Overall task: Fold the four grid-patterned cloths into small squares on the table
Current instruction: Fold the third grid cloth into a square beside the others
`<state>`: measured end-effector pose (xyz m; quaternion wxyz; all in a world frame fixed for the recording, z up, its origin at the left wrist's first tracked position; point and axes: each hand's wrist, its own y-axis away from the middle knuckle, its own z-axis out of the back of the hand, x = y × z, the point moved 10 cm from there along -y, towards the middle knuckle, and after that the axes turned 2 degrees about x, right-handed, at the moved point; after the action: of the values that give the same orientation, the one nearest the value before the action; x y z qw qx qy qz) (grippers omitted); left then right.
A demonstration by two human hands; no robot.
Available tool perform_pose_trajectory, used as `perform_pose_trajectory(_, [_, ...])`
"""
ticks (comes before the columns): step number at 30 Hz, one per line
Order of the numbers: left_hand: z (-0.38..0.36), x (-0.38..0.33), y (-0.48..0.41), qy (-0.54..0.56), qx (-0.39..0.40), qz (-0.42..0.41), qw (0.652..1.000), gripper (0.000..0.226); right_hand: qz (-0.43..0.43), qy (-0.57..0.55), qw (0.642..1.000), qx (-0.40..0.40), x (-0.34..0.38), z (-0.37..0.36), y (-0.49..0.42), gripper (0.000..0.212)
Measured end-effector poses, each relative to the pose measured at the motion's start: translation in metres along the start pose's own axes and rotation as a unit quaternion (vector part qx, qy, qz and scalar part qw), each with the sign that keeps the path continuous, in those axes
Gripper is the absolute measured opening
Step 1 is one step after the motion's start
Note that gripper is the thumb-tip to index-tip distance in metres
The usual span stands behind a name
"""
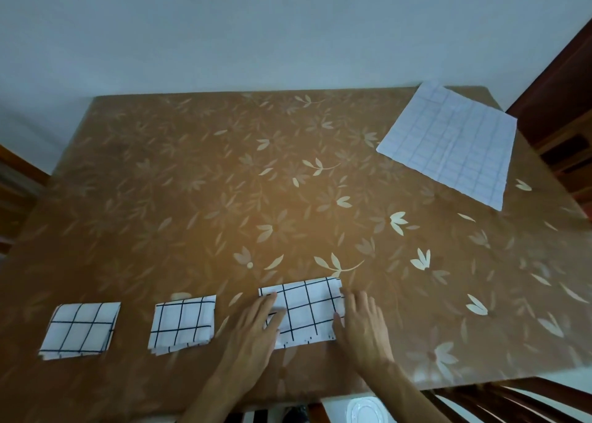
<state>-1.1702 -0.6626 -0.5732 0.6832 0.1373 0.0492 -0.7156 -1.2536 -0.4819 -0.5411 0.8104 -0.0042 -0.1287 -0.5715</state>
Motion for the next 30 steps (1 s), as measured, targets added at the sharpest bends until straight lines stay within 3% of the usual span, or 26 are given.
perform_pose_trajectory(3, [-0.012, 0.003, 0.001, -0.017, 0.007, 0.009, 1.0, 0.055, 0.122, 0.025, 0.991, -0.04, 0.049, -0.013, -0.006, 0.058])
perform_pose_trajectory(6, [-0.012, 0.0, 0.006, -0.043, -0.021, -0.025, 0.999, 0.053, 0.194, 0.035, 0.98, 0.004, 0.081, -0.046, -0.004, 0.062])
perform_pose_trajectory(9, [-0.005, 0.007, 0.011, -0.028, -0.019, 0.0, 0.999, 0.05, 0.196, 0.051, 0.978, 0.047, 0.078, -0.068, -0.001, 0.059])
perform_pose_trajectory(15, [-0.004, 0.022, 0.04, 0.078, 0.008, 0.038, 0.996, 0.077, 0.195, 0.032, 0.976, 0.093, 0.075, -0.072, -0.005, 0.06])
perform_pose_trajectory(20, [0.004, 0.029, 0.042, 0.14, -0.025, 0.068, 0.988, 0.057, 0.206, 0.021, 0.974, 0.091, 0.078, -0.069, -0.005, 0.084])
perform_pose_trajectory(26, [0.019, 0.017, 0.044, 0.118, -0.08, 0.038, 0.989, 0.026, 0.21, 0.031, 0.973, 0.095, 0.078, -0.073, -0.006, 0.086])
perform_pose_trajectory(30, [0.018, 0.008, 0.049, 0.07, -0.084, 0.004, 0.994, 0.036, 0.215, 0.018, 0.972, 0.093, 0.078, -0.074, -0.005, 0.087])
